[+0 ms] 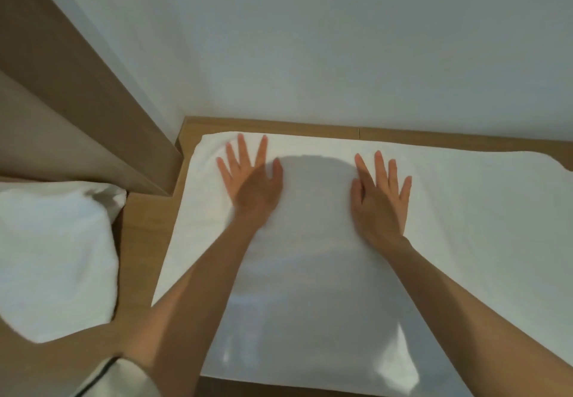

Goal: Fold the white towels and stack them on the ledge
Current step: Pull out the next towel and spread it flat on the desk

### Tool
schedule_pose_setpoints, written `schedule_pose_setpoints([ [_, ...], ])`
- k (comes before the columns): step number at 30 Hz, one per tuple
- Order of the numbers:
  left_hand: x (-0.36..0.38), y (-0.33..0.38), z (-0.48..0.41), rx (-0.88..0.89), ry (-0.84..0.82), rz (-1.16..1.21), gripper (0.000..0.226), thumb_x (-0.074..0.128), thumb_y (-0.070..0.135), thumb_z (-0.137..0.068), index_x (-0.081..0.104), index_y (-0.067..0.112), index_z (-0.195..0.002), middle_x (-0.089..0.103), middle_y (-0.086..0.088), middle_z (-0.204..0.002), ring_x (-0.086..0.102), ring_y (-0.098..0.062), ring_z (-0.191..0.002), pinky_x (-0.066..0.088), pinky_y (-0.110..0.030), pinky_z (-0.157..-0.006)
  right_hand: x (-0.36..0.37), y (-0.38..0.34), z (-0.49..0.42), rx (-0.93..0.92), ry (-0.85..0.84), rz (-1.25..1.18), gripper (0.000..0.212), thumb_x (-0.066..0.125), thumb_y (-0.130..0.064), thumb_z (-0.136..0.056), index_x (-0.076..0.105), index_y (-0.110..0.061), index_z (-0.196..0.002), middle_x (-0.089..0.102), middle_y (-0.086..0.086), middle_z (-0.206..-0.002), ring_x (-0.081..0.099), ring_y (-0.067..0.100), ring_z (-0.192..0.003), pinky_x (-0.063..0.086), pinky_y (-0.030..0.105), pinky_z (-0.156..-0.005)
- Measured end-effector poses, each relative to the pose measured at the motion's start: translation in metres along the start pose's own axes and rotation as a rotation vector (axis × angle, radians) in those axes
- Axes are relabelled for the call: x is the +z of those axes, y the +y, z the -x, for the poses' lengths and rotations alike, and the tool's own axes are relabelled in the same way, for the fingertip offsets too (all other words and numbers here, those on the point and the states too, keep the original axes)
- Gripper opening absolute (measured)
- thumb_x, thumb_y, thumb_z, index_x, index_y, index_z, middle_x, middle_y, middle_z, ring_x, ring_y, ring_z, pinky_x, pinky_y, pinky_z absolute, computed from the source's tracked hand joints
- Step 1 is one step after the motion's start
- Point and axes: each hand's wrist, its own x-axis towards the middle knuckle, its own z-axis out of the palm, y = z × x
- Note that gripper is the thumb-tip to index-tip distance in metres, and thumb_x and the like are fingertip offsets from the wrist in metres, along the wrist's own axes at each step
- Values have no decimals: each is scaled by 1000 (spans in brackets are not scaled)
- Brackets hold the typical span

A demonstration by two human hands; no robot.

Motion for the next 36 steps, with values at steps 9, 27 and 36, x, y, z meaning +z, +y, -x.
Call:
schedule_pose_setpoints([
  [9, -7, -22, -20, -111, -80, 1, 57, 21, 53, -98, 7, 38, -151, -12, -14, -159, -13, -30, -146, -11, -43, -117, -10, 0, -1, 1, -91, -23, 49, 23, -36, -103, 14, -38, -151, 4, -3, -161, -4, 21, -148, -8, 42, -118],
  [27, 38, 192, 92, 447, -183, 82, 51, 26, 35, -100, 19, 33, -150, 7, 3, -161, 0, -21, -148, -14, -55, -112, -49, 139, 7, 18, -219, 77, 57, 22, -49, -100, 3, -35, -152, -6, 0, -161, -9, 24, -148, -7, 52, -115],
  [36, 44, 194, 94, 371, -118, 23, 50, 30, 39, -99, 23, 40, -148, 12, 5, -160, 5, -19, -148, -5, -53, -116, -65, 230, 11, 100, -129, 36, 50, 19, -45, -102, 11, -40, -151, 1, -4, -161, -4, 22, -148, -7, 44, -117],
])
